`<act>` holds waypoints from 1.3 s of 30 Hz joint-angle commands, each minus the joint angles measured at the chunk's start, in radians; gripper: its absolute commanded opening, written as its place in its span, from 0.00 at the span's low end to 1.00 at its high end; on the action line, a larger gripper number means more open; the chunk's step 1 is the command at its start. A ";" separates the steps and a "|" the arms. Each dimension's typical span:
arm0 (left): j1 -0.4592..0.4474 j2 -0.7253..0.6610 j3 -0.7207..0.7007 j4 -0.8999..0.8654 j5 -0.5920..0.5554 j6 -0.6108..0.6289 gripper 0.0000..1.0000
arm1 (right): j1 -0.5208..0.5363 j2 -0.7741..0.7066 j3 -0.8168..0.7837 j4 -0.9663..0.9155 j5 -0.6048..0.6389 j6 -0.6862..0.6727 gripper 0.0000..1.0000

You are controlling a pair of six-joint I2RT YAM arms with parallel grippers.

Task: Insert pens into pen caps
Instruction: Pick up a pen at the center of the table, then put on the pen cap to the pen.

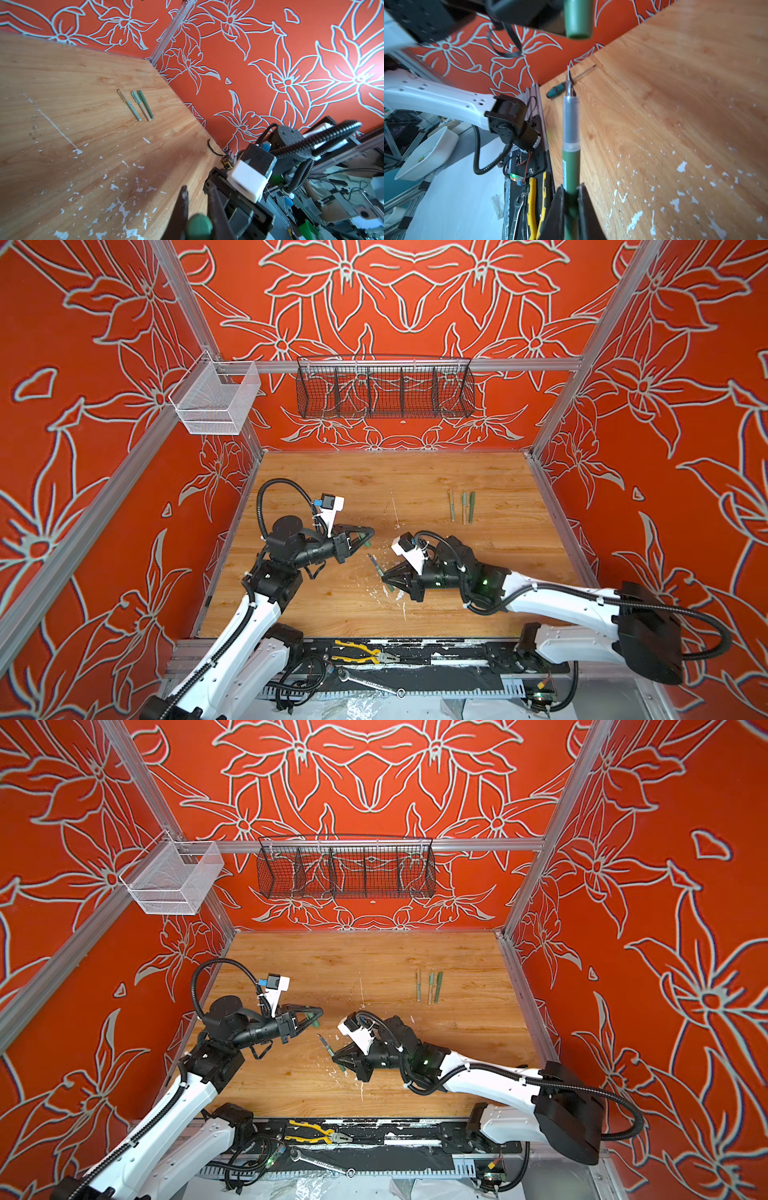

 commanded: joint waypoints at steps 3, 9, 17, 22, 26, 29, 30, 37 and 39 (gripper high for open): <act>-0.003 -0.019 0.010 0.068 0.058 -0.020 0.00 | 0.001 -0.030 -0.009 0.030 -0.045 -0.045 0.00; -0.001 -0.004 0.022 0.105 0.115 -0.052 0.00 | 0.002 -0.055 -0.019 0.016 -0.004 -0.051 0.00; 0.006 0.010 0.030 0.137 0.153 -0.079 0.00 | 0.001 -0.056 -0.025 -0.001 0.007 -0.062 0.00; 0.014 0.015 0.028 0.153 0.166 -0.092 0.00 | 0.002 -0.060 -0.035 0.004 0.019 -0.057 0.00; 0.016 0.007 0.025 0.149 0.168 -0.090 0.00 | 0.002 -0.070 -0.034 0.001 0.031 -0.064 0.00; 0.016 0.006 0.025 0.141 0.166 -0.084 0.00 | 0.000 -0.081 -0.031 -0.001 0.031 -0.066 0.00; 0.016 0.007 0.024 0.141 0.166 -0.084 0.00 | 0.000 -0.083 -0.030 -0.001 0.030 -0.068 0.00; 0.016 0.009 0.018 0.143 0.163 -0.081 0.00 | 0.000 -0.106 -0.028 -0.011 0.031 -0.068 0.00; 0.017 0.012 0.020 0.146 0.164 -0.083 0.00 | 0.000 -0.109 -0.029 -0.011 0.033 -0.067 0.00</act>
